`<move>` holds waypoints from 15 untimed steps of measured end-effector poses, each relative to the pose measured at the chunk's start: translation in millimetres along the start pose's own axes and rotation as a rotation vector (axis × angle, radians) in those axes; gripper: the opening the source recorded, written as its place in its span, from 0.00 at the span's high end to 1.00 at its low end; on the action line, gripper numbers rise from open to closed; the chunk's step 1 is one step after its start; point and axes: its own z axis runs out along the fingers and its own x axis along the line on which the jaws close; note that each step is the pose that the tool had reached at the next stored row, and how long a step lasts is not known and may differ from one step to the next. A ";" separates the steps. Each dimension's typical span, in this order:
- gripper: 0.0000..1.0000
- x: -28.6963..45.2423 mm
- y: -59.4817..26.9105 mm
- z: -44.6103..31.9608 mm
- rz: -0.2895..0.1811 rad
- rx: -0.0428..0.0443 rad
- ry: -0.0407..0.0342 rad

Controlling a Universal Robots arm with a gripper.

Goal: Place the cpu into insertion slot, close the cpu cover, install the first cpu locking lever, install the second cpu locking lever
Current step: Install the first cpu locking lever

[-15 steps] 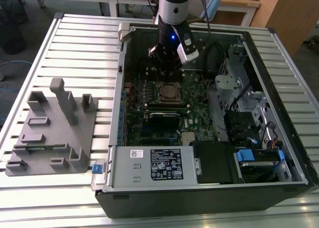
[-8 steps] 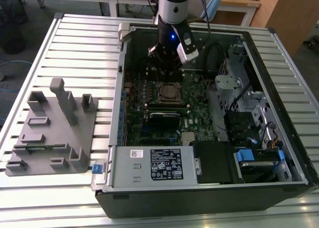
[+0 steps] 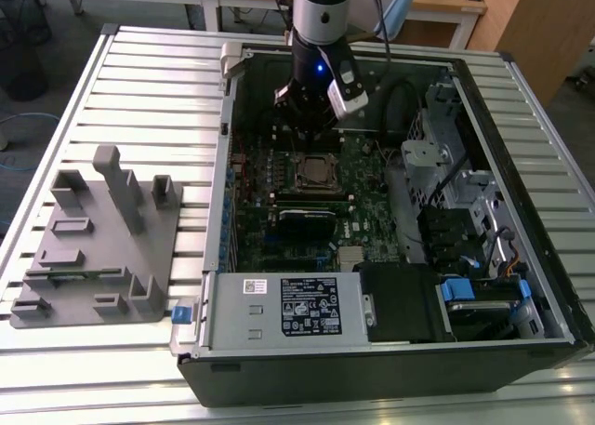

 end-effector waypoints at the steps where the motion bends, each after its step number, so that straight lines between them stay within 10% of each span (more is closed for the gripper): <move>1: 0.89 1.2 0.0 0.0 0.000 0.0000 -0.0009; 15: 0.89 9.1 0.1 -0.2 0.000 0.0001 -0.0129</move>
